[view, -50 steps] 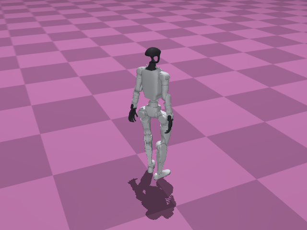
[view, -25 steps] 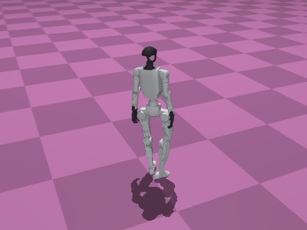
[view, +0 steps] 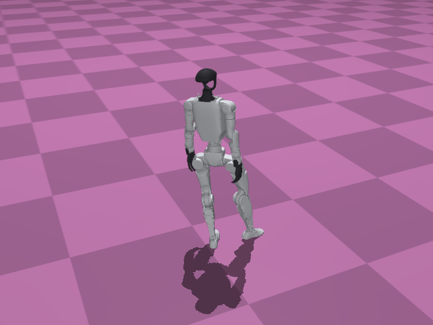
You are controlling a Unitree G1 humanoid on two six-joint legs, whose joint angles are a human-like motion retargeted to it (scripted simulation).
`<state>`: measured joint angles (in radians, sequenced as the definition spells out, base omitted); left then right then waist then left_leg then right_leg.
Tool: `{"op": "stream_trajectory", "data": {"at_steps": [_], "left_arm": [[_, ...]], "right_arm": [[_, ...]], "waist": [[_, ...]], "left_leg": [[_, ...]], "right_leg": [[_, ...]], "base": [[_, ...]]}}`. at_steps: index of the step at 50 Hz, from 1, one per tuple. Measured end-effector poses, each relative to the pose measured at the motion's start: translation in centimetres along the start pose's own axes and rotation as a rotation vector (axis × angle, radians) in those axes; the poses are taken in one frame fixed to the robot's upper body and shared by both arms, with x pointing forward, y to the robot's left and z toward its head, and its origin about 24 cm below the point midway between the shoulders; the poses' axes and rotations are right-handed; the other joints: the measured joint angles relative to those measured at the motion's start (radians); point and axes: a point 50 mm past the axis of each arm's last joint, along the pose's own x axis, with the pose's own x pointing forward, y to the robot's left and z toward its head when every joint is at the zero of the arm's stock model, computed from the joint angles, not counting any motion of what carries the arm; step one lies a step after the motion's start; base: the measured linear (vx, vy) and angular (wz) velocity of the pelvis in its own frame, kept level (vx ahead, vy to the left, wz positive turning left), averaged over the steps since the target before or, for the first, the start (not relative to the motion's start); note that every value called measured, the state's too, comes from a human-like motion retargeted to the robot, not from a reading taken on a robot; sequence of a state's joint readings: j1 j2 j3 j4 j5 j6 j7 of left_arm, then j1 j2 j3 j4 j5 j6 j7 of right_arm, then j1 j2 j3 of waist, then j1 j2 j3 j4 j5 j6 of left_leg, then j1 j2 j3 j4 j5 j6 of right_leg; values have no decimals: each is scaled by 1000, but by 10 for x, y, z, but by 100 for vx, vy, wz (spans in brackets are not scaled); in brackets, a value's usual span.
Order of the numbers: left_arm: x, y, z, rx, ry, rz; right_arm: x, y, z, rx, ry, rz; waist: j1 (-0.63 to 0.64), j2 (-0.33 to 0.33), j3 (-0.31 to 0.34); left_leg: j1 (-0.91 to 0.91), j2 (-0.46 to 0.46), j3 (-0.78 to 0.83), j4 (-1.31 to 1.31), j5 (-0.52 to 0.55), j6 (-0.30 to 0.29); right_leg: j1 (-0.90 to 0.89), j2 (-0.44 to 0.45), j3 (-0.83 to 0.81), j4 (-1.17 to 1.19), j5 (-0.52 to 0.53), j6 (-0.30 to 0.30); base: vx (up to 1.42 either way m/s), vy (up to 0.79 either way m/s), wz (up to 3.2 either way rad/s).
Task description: Kungfu
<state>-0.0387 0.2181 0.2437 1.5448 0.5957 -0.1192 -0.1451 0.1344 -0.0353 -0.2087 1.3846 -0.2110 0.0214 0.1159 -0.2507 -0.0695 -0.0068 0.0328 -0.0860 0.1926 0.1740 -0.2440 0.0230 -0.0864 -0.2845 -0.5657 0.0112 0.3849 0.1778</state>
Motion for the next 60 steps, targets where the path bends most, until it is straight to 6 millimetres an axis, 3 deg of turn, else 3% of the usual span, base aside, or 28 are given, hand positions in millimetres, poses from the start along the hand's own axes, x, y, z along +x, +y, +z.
{"op": "stream_trajectory", "data": {"at_steps": [6, 10, 12, 13, 15, 18, 20, 23, 25, 29, 32, 39, 43, 47, 49, 53, 55, 57, 60], "left_arm": [[-10, -18, -65, -10, 254, -42], [-19, -14, -89, -28, 373, -71], [-21, -15, -94, -45, 400, -96], [-22, -15, -95, -55, 404, -107], [-21, -15, -94, -68, 392, -115], [-17, -8, -82, -70, 321, -82], [-14, -3, -76, -62, 274, -53], [-12, 0, -67, -63, 206, -17], [-10, -1, -63, -84, 175, -7], [-7, -14, -56, -139, 140, -14], [-4, -29, -48, -167, 118, -33], [-2, -55, -43, -106, 139, -130], [-1, -48, -39, -84, 100, -62], [-1, -39, -35, -88, 75, -83], [-1, -33, -35, -95, 75, -89], [-3, -18, -35, -93, 96, -62], [-3, -12, -36, -102, 108, -33], [-3, -9, -35, -138, 97, 1], [-3, -7, -31, -241, 56, 16]], "right_arm": [[-1, -7, -3, 14, -6, 5], [-1, -5, -3, -35, 26, 21], [-1, -9, -5, -78, 41, -2], [-2, -11, -5, -102, 39, -14], [-2, -12, -5, -136, 25, -25], [-2, -8, -4, -151, 14, 12], [-1, -4, -6, -164, 17, 50], [-2, -2, -10, -210, 28, 78], [-2, -1, -16, -247, 45, 82], [-3, -1, -26, -313, 74, 92], [-3, -1, -27, -353, 115, 108], [-1, 0, -6, -326, 36, 37], [-1, 1, -3, -314, 11, 27], [0, 0, 6, -313, -17, 15], [-1, -4, 11, -312, -33, 8], [-1, -8, 14, -288, -50, 3], [-1, -9, 9, -272, -41, -6], [-1, -8, 5, -252, -27, -15], [-1, -6, 2, -224, -5, -30]], "waist": [[-52, 10, -23], [-31, 2, -36], [-52, 17, -30], [-57, 34, -29], [-79, 62, -33], [-116, 75, -47], [-109, 69, -64], [-96, 39, -92], [-101, 30, -110], [-75, 24, -132], [-34, 27, -119], [-79, 51, -82], [-76, 46, -83], [-83, 52, -62], [-94, 68, -49], [-88, 85, -33], [-62, 73, -37], [-45, 56, -42], [-32, 55, -33]], "left_leg": [[9, -3, -13, -15, 0, -1], [-9, 33, 57, -6, 6, -25], [14, 40, 66, -25, 20, -26], [13, 62, 73, -32, 30, -37], [4, 90, 70, -44, 54, -56], [-29, 107, 51, -49, 82, -82], [-41, 106, 62, -59, 95, -97], [-47, 76, 64, -79, 117, -116], [-46, 61, 62, -94, 124, -123], [-46, 44, 71, -105, 113, -126], [-44, 41, 92, -106, 103, -117], [-48, 51, 104, -113, 109, -111], [-73, 51, 112, -106, 110, -100], [-96, 66, 111, -96, 111, -90], [-110, 83, 107, -89, 114, -89], [-134, 109, 96, -77, 122, -100], [-139, 104, 97, -76, 124, -100], [-143, 92, 94, -75, 125, -97], [-141, 107, 79, -80, 138, -102]], "right_leg": [[11, -4, 12, -3, 9, 74], [-16, 31, 51, -15, 9, 84], [6, 39, 141, 14, -142, 54], [11, 67, 179, 29, -246, 4], [33, 111, 180, 44, -392, -48], [59, 170, 143, 89, -495, -97], [63, 208, 170, 119, -493, -111], [84, 255, 231, 118, -429, -67], [109, 272, 216, 83, -460, -84], [142, 255, 77, 9, -475, -126], [131, 250, 106, 15, -489, -128], [92, 254, 148, 60, -488, -110], [60, 257, 224, 82, -475, -93], [17, 285, 413, 119, -474, -92], [13, 264, 375, 131, -484, -107], [29, 196, 227, 107, -456, -191], [35, 158, 204, 80, -407, -164], [44, 132, 192, 59, -414, -86], [51, 150, 226, 52, -462, -113]], "base": [[11, 1, 15], [-1, -9, -16], [7, 12, 39], [4, 7, 31], [1, 1, 36], [-2, -4, 45], [-2, -8, -6], [-2, -8, -14], [1, -8, 5], [5, -5, -29], [-9, 2, -70], [-12, -3, -13], [-9, -7, -5], [-16, -6, 0], [-18, -4, 6], [-18, -6, 8], [-13, -14, -10], [-11, -17, 1], [-15, -20, 1]]}}
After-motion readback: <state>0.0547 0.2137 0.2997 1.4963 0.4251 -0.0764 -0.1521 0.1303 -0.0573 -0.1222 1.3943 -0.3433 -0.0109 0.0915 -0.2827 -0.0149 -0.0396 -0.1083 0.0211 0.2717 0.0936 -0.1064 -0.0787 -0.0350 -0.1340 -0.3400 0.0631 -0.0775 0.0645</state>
